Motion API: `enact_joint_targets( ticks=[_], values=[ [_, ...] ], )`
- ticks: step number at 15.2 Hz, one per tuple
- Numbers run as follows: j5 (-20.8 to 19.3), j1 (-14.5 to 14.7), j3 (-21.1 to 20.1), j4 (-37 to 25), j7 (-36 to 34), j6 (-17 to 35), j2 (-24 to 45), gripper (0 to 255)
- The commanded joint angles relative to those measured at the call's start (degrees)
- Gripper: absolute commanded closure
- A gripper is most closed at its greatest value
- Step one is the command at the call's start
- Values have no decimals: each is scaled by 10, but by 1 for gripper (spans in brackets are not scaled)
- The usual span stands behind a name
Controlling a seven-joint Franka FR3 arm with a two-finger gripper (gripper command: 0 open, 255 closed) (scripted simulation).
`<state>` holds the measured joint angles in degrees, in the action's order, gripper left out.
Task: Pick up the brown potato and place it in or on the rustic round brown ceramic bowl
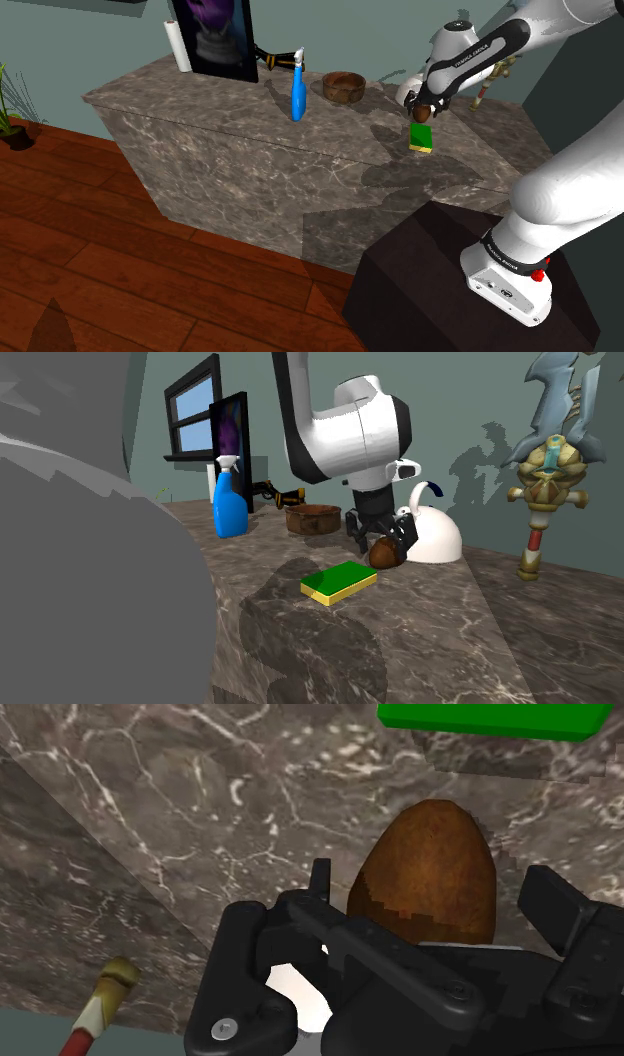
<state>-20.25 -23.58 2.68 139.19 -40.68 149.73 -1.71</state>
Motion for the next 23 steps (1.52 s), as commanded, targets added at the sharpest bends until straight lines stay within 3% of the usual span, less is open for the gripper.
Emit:
enact_joint_targets(
  ticks=[1, 6, 7, 16, 23],
  values=[
    [-1, 0, 0, 0, -1, 3, 3, 0],
    [-1, 0, 0, 0, -1, 3, 3, 0],
    [-1, 0, 0, 0, -1, 3, 3, 255],
    [-1, 0, 0, 0, -1, 3, 3, 255],
    [22, 4, -1, -17, 23, -51, -36, 255]
  ],
)
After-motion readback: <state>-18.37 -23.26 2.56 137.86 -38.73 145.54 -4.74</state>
